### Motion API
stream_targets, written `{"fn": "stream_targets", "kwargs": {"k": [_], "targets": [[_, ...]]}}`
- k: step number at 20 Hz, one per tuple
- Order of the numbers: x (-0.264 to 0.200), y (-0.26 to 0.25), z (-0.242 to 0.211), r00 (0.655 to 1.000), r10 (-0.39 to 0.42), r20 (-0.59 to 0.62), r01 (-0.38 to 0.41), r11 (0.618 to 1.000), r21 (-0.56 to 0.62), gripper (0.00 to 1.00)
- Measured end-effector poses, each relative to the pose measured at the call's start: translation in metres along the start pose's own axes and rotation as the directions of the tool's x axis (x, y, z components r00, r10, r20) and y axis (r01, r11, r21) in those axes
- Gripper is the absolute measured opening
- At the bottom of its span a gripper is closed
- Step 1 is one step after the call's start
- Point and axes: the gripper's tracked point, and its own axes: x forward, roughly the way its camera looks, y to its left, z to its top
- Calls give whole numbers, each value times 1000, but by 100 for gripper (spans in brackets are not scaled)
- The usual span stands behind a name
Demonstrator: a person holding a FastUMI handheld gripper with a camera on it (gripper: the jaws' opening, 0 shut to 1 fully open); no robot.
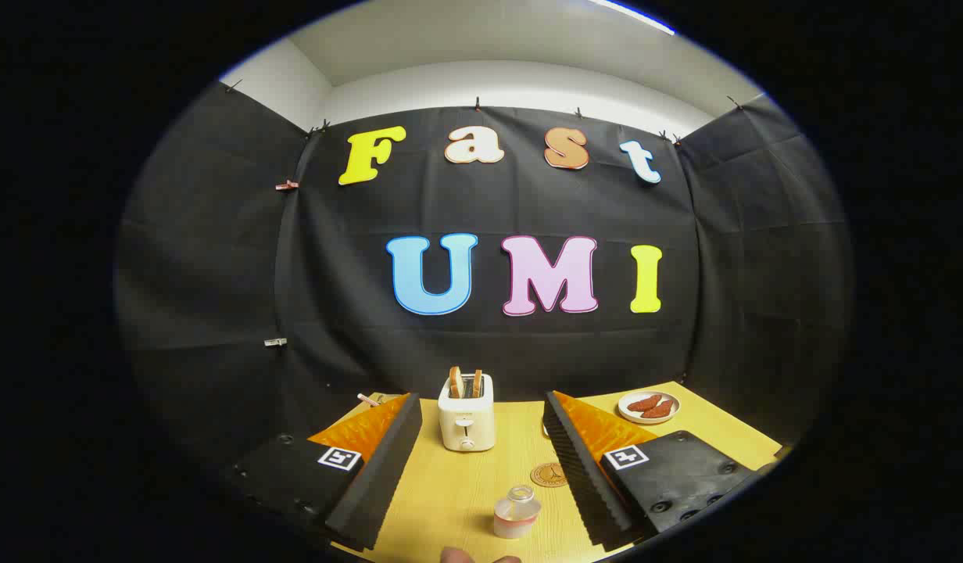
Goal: Take the bottle from table, then pour the juice into the cup, finally place the bottle on the coaster
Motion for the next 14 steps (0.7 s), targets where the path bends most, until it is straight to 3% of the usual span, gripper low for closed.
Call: {"fn": "stream_targets", "kwargs": {"k": [14], "targets": [[2, 0, -3, 1000, 0, 1, 0, 1000, 18, 96]]}}
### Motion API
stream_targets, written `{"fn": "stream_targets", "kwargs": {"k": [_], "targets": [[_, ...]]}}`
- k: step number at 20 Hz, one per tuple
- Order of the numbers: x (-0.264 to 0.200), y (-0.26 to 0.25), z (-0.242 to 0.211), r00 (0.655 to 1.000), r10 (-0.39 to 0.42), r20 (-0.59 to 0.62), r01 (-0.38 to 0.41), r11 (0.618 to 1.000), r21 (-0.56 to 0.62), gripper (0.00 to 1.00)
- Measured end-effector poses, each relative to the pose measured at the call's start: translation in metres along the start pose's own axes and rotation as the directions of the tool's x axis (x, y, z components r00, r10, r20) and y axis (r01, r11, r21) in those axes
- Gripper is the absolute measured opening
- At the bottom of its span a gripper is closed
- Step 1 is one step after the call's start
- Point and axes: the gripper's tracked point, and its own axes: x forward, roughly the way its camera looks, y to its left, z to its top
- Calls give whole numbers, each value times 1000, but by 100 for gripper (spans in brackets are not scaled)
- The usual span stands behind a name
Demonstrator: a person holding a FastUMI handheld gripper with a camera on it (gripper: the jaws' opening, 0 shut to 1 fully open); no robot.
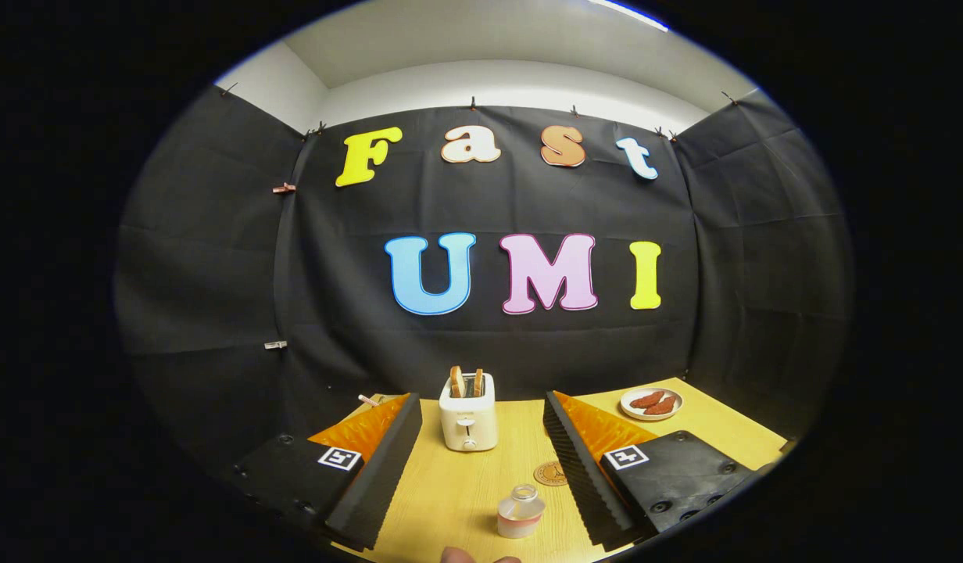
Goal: Take the bottle from table, then pour the juice into the cup, finally place the bottle on the coaster
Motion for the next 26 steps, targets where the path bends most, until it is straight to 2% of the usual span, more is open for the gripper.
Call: {"fn": "stream_targets", "kwargs": {"k": [5, 10, 19, 26], "targets": [[-1, -2, -1, 1000, 1, 4, -1, 1000, -2, 96], [-3, -2, -2, 997, 21, 73, -21, 1000, 9, 96], [-17, -15, -95, 999, -32, 17, 33, 997, -67, 97], [-19, -38, -162, 995, -93, -17, 93, 995, -34, 97]]}}
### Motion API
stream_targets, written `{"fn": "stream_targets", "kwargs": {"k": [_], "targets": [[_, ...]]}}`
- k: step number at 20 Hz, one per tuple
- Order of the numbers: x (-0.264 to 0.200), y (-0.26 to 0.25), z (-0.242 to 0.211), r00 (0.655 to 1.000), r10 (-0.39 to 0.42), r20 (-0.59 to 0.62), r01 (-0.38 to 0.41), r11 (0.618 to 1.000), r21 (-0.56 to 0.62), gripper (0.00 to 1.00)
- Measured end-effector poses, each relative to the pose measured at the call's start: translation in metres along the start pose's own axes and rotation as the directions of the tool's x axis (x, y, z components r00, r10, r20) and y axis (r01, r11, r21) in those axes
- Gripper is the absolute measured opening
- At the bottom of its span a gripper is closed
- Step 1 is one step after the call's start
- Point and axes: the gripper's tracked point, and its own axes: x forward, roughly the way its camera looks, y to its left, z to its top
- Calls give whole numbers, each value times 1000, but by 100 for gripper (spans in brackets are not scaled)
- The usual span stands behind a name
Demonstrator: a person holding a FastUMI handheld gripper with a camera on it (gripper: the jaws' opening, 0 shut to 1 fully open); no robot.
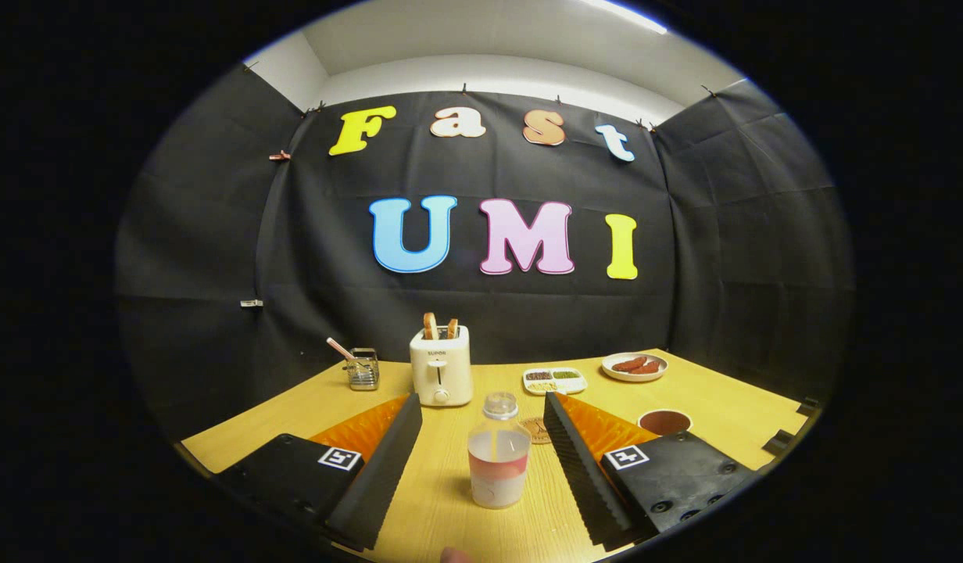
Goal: Take the bottle from table, then pour the juice into the cup, finally place the bottle on the coaster
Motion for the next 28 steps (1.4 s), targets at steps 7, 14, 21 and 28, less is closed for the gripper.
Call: {"fn": "stream_targets", "kwargs": {"k": [7, 14, 21, 28], "targets": [[30, -17, -63, 999, -26, -47, 27, 999, 19, 97], [67, -17, -91, 998, -30, -50, 31, 999, 20, 97], [86, -18, -99, 998, -44, -39, 44, 999, 12, 79], [76, -16, -52, 998, -53, -29, 54, 997, 57, 77]]}}
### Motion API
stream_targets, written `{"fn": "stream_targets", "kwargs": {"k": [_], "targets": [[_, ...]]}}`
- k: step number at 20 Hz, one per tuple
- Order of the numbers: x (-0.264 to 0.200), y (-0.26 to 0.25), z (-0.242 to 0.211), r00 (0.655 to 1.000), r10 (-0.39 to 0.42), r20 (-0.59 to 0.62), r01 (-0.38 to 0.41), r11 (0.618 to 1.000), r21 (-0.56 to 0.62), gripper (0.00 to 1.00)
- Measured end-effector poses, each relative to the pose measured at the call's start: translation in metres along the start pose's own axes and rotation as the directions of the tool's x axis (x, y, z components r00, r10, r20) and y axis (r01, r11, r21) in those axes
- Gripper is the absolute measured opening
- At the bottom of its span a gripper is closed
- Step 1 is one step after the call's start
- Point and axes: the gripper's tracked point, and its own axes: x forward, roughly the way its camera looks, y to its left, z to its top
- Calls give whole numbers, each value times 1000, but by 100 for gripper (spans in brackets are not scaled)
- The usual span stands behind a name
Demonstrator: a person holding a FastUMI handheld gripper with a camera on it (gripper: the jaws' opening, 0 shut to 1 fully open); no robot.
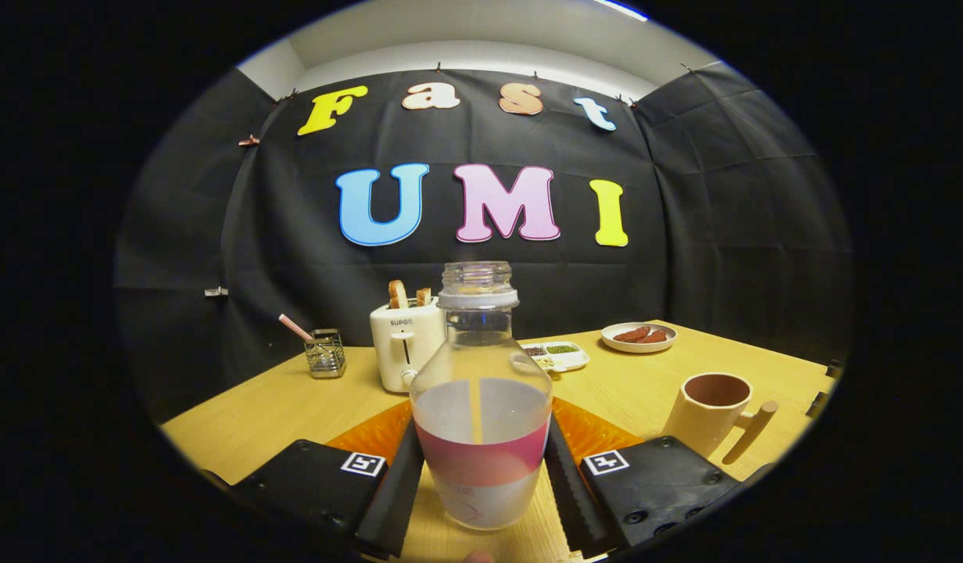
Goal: Take the bottle from table, then pour the juice into the cup, finally place the bottle on the coaster
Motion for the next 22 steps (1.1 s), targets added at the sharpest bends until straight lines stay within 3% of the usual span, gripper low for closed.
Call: {"fn": "stream_targets", "kwargs": {"k": [5, 10, 16, 19, 22], "targets": [[-14, 9, 25, 999, 45, -24, -44, 999, 14, 76], [-19, 0, 46, 999, 29, -29, -27, 998, 53, 76], [-16, -4, 43, 990, 57, -127, -35, 985, 169, 76], [-15, -3, 49, 990, 85, -115, -49, 959, 281, 76], [-16, -4, 57, 990, 107, -92, -57, 898, 435, 75]]}}
